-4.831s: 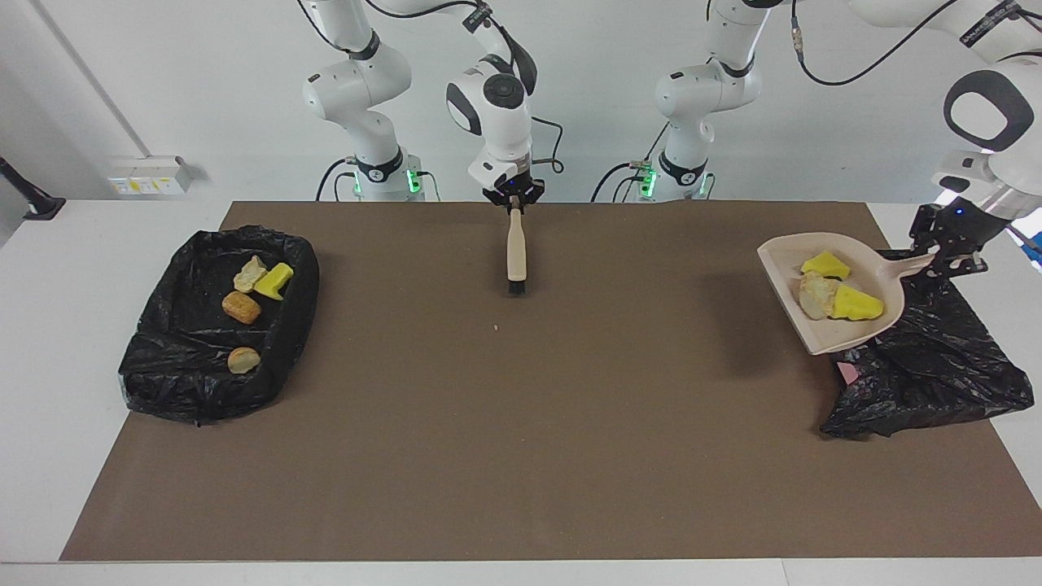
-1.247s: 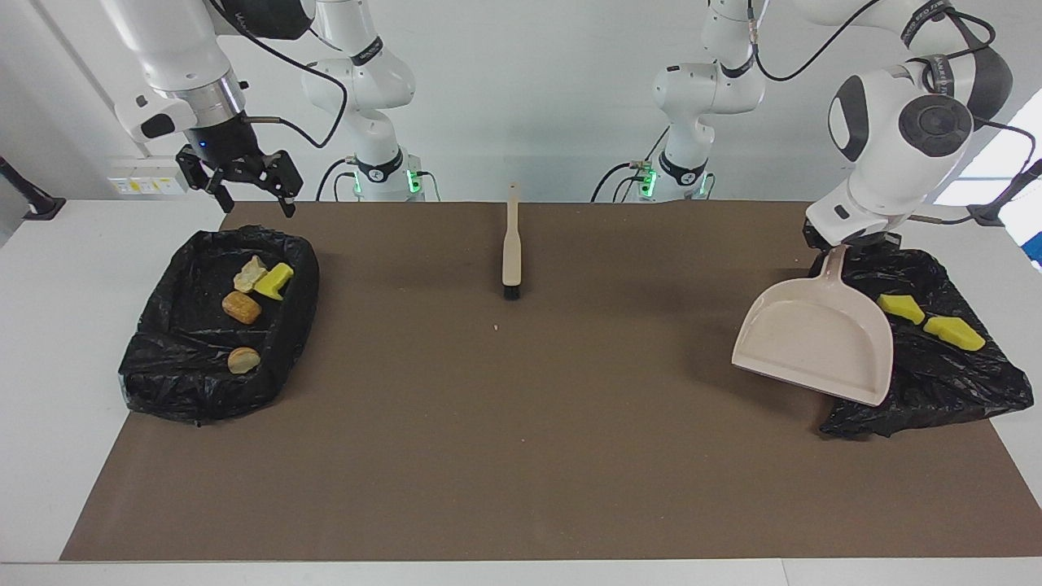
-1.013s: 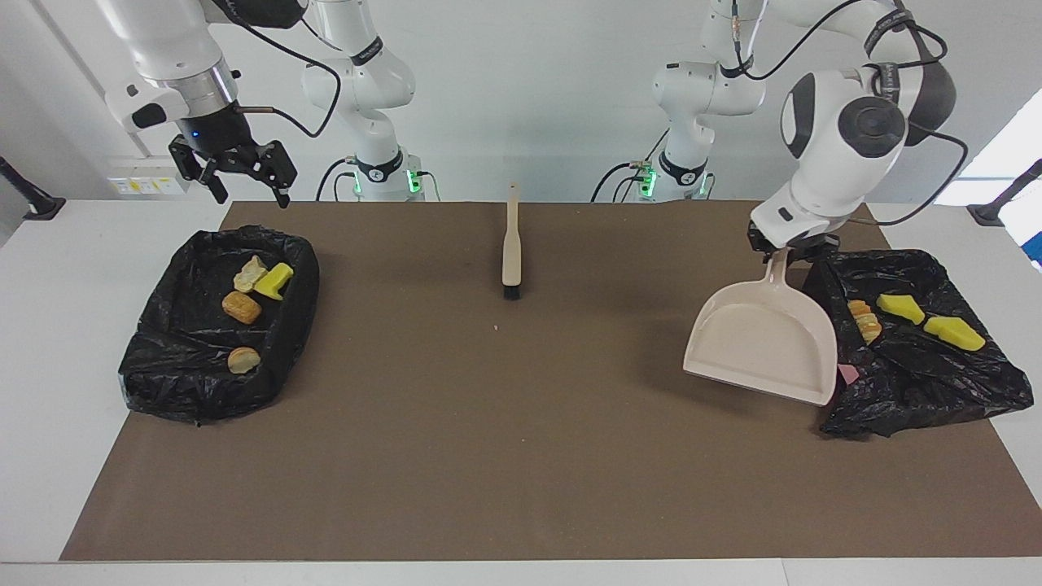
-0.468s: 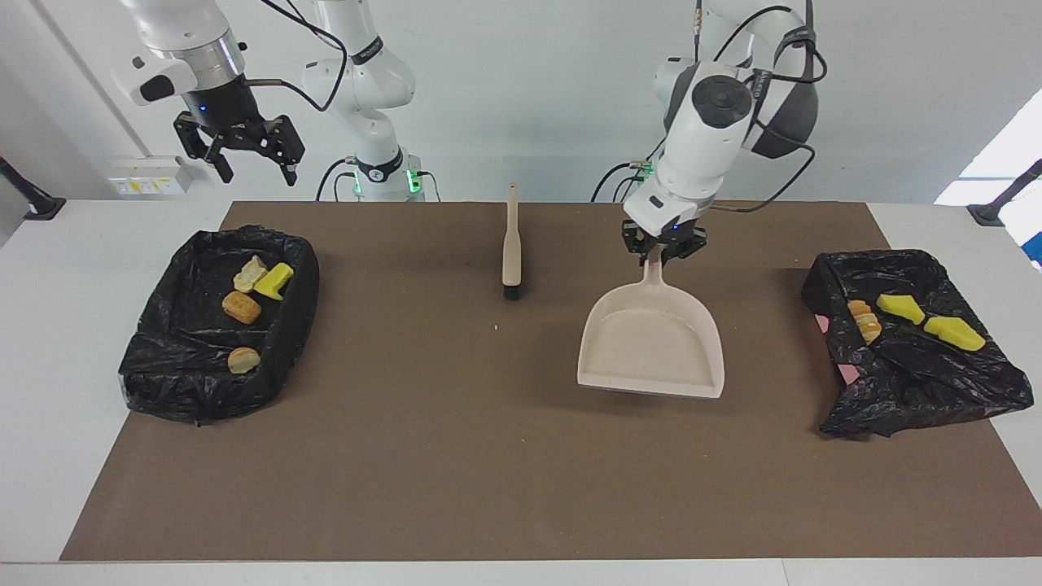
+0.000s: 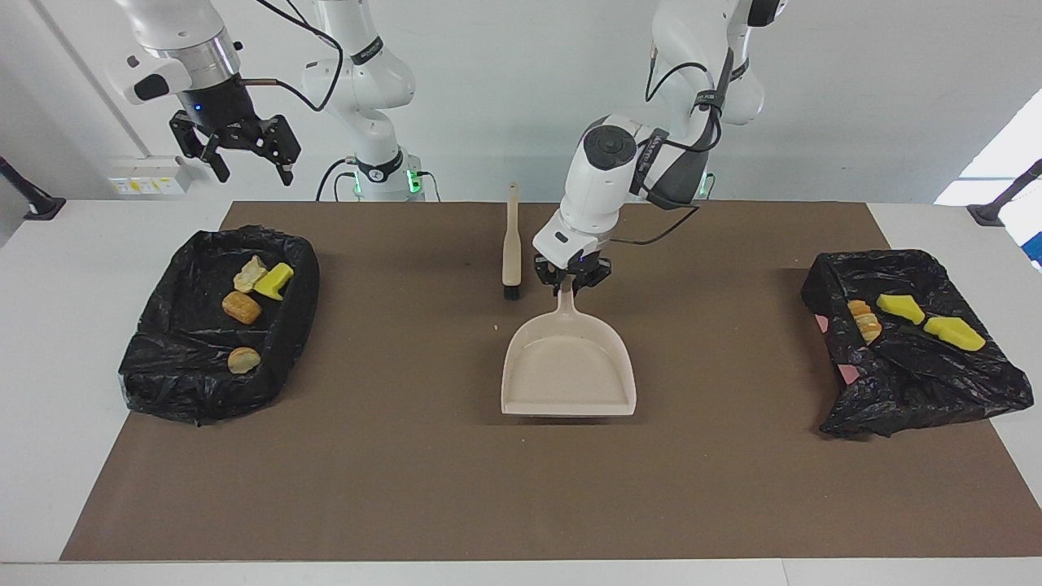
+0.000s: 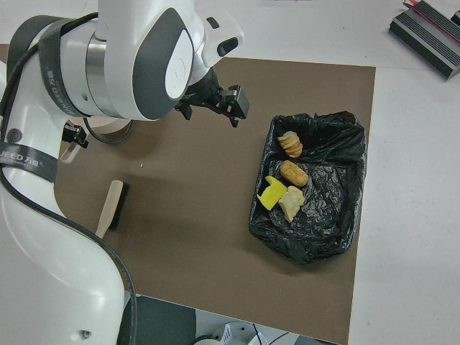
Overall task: Sweep and dump trash in bin
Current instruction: 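Bring the empty dustpan back to the table center with the left gripper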
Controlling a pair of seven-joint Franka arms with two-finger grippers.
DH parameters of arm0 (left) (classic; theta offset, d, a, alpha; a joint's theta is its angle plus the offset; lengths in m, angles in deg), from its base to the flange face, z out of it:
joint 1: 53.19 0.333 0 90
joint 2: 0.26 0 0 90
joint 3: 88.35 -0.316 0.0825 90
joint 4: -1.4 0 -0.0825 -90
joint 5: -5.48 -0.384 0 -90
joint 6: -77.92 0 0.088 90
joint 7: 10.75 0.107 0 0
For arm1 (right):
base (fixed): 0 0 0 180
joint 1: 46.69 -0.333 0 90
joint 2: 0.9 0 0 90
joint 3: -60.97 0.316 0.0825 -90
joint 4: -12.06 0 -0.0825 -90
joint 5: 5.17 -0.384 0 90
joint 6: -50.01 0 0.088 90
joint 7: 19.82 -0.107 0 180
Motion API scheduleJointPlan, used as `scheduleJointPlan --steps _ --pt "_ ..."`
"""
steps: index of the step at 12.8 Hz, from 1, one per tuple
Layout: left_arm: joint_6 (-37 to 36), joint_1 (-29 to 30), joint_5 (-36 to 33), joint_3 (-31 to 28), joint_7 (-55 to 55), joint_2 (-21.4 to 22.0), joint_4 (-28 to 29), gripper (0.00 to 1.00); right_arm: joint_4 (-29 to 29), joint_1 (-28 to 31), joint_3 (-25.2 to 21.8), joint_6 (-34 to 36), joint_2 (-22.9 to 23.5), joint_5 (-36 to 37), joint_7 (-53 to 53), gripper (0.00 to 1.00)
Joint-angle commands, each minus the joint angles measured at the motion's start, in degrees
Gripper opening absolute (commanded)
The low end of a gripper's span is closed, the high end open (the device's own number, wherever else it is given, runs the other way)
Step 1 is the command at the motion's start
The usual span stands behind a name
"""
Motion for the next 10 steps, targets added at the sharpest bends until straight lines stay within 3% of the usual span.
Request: scheduleJointPlan --steps 1,10 --pt "1.98 -0.71 0.87 -1.08 -0.74 -1.73 -1.87 0.00 -0.23 0.74 0.36 0.30 -0.16 -0.49 1.73 1.00" --pt "8.05 -0.71 1.66 -1.08 -0.66 -5.08 -1.79 0.00 -0.23 0.74 0.36 0.30 -0.16 -0.49 1.73 1.00"
